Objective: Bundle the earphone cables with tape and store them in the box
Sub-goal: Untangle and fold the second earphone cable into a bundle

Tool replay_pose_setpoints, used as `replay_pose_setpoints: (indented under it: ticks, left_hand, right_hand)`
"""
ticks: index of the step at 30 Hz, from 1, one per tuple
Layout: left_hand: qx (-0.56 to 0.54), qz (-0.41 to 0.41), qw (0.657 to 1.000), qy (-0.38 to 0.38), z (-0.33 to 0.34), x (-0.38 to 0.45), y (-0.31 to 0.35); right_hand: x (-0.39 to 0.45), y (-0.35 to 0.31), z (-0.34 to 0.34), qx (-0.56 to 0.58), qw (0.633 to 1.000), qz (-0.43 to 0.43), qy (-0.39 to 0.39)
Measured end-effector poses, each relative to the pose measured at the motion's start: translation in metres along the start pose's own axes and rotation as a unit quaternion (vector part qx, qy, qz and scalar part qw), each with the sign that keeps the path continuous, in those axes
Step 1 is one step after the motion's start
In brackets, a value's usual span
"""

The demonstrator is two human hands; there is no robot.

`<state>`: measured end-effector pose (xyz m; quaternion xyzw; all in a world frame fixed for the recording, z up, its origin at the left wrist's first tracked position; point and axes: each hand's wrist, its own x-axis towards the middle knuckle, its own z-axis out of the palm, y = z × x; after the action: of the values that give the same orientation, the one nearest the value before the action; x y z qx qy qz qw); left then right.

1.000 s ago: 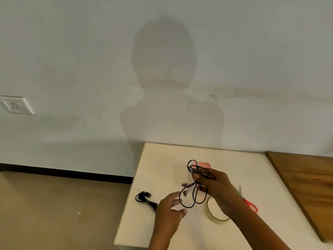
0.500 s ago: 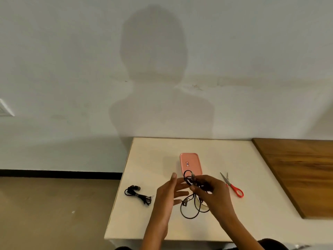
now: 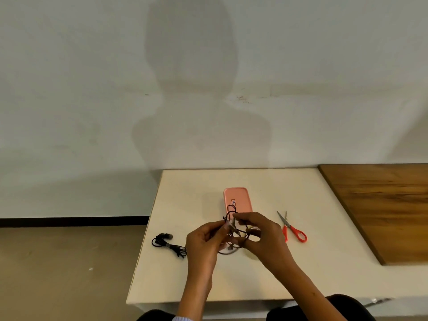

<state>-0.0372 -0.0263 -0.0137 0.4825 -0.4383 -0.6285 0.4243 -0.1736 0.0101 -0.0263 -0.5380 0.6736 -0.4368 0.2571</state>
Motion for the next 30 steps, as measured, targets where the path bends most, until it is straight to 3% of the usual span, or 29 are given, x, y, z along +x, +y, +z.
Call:
replay_pose_setpoints:
  ticks: [4,7,9,15,20,25,30]
  left_hand:
    - [-0.022,0.000,1.000,0.015,0.000,0.002,-0.001]
    - [-0.037,-0.008,0.999,0.031,-0.001,0.003,-0.004]
    - [-0.044,-0.011,0.998,0.033,-0.001,0.004,-0.004]
    - [-0.045,-0.002,0.999,0.027,-0.001,0.006,-0.006]
    - [-0.032,-0.005,0.999,0.001,0.001,0.005,-0.006]
    - [-0.026,-0.027,0.999,-0.026,0.000,0.007,-0.005]
    - [0.007,-0.020,1.000,0.013,-0.002,0.007,-0.009]
  right_hand:
    - [0.000,-0.002,-0.013,0.099,0.990,0.068,-0.074]
    - [-0.002,-0.003,-0.022,0.130,0.982,0.063,-0.119]
    - [-0.002,-0.002,-0.024,0.120,0.986,0.055,-0.101]
    - [-0.001,-0.008,-0.006,0.034,0.995,0.008,0.094]
    - [0.001,-0.006,0.008,-0.028,0.999,-0.003,0.030]
    - [0.006,-0.002,0.008,-0.027,0.999,0.022,0.036]
    - [0.004,-0.006,0.003,-0.011,0.999,0.044,0.028]
